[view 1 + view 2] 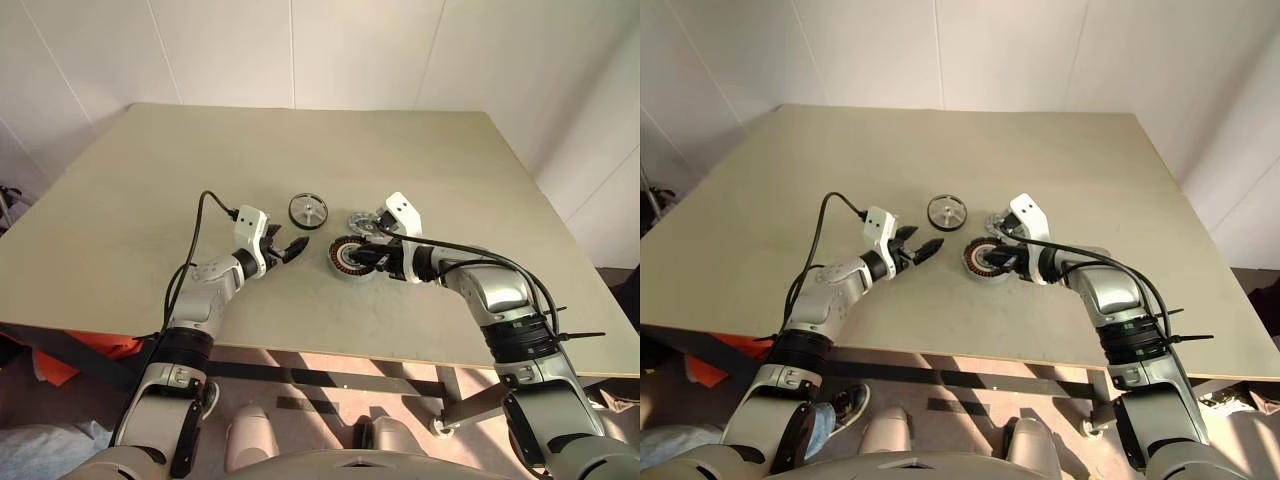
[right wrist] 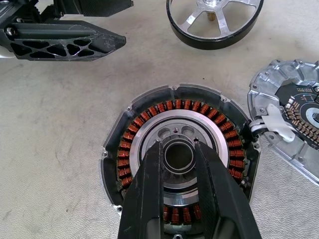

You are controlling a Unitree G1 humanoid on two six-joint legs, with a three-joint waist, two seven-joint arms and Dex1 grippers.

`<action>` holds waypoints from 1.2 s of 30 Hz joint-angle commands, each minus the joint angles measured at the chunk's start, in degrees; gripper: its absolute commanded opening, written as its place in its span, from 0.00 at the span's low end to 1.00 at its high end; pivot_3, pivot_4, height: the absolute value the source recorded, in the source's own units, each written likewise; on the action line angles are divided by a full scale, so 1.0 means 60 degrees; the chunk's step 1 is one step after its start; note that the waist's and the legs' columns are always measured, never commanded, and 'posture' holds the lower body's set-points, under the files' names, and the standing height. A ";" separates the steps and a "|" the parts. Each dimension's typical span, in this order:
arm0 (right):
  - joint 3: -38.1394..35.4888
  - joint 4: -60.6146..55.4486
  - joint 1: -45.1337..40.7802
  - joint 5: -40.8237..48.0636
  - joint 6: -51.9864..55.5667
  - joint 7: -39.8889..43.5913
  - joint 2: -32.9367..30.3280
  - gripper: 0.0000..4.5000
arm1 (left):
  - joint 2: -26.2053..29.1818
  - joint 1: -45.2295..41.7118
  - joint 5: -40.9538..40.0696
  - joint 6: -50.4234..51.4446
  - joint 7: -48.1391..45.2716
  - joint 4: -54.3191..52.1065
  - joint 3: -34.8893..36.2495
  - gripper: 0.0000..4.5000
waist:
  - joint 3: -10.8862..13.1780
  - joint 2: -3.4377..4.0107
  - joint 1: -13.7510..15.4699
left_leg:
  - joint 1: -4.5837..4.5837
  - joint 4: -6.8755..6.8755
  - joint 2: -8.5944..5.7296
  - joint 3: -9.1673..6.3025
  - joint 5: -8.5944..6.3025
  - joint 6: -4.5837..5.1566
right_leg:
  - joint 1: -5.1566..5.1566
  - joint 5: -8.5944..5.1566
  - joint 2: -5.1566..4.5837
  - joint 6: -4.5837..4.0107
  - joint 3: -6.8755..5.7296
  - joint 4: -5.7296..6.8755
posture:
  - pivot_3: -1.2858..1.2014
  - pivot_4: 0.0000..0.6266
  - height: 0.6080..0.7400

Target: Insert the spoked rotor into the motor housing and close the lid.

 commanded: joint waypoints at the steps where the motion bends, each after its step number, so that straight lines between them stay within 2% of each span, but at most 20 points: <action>1: 0.0052 -0.0088 -0.0255 0.0061 -0.0132 0.0002 0.0046 0.14 | 0.0023 -0.0059 -0.0011 -0.0133 0.0010 -0.0281 0.0076 0.98 | 0.0000 0.0000 -0.0001 | 0.0001 0.0000 0.0000 0.0000 0.0000 0.0000 | 0.0000 0.0000 0.0000 0.0000 0.0000 0.0000 | 0.52 0.00 1.00; 4: 0.0040 -0.0075 -0.0298 0.0061 -0.0162 -0.0014 0.0077 0.14 | 0.0037 -0.0048 -0.0002 -0.0134 0.0017 -0.0282 0.0077 0.98 | 0.0000 0.0000 -0.0001 | 0.0001 0.0000 0.0000 0.0000 0.0000 0.0000 | 0.0000 0.0000 0.0000 0.0000 0.0000 0.0000 | 0.52 0.00 1.00; 5: 0.0039 -0.0075 -0.0315 0.0033 -0.0200 -0.0046 0.0083 0.30 | 0.0043 -0.0043 -0.0001 -0.0131 0.0018 -0.0284 0.0080 0.98 | 0.0000 0.0000 -0.0001 | 0.0000 0.0000 0.0000 0.0000 0.0000 0.0000 | 0.0000 0.0000 0.0000 0.0000 0.0000 0.0000 | 0.52 0.00 1.00; 8: 0.0035 -0.0164 -0.0348 0.0001 -0.0278 -0.0085 0.0057 0.50 | 0.0049 -0.0010 0.0002 -0.0121 0.0022 -0.0312 0.0075 0.98 | 0.0000 0.0000 -0.0001 | 0.0000 0.0000 0.0000 0.0000 0.0000 0.0000 | 0.0001 0.0000 0.0000 0.0000 0.0000 0.0000 | 0.52 0.00 1.00; 20: -0.0211 -0.0509 -0.0458 0.0109 -0.0283 -0.0201 -0.0154 0.50 | 0.0035 -0.0066 0.0017 -0.0142 -0.0009 -0.0243 0.0053 0.98 | 0.0000 0.0000 -0.0001 | 0.0000 0.0000 0.0000 0.0000 0.0000 -0.0001 | 0.0000 0.0000 0.0000 0.0000 0.0000 0.0000 | 0.52 0.00 1.00; 23: -0.0286 -0.0532 -0.0410 0.0168 -0.0273 -0.0201 -0.0167 0.32 | 0.0034 -0.0085 0.0019 -0.0151 -0.0022 -0.0222 0.0053 0.98 | 0.0000 0.0000 0.0000 | 0.0000 0.0000 0.0000 0.0000 0.0001 -0.0001 | 0.0000 0.0000 0.0000 0.0000 0.0000 0.0000 | 0.52 0.00 1.00; 27: -0.0219 -0.0510 -0.0343 0.0074 -0.0310 -0.0235 -0.0160 0.00 | 0.0004 -0.0118 0.0036 -0.0172 -0.0007 -0.0185 0.0042 0.98 | 0.0000 0.0000 -0.0001 | 0.0000 0.0000 0.0000 0.0000 0.0001 -0.0001 | 0.0000 0.0000 0.0000 0.0000 0.0000 0.0000 | 0.52 0.00 1.00; 36: 0.0433 -0.0267 0.0069 -0.0190 -0.0301 -0.0316 0.0010 0.00 | 0.0021 -0.0085 0.0042 -0.0171 0.0024 -0.0190 0.0086 0.98 | 0.0000 0.0000 -0.0001 | 0.0000 0.0000 0.0000 0.0000 0.0001 -0.0001 | 0.0000 0.0000 0.0000 0.0000 -0.0001 0.0000 | 0.52 0.00 1.00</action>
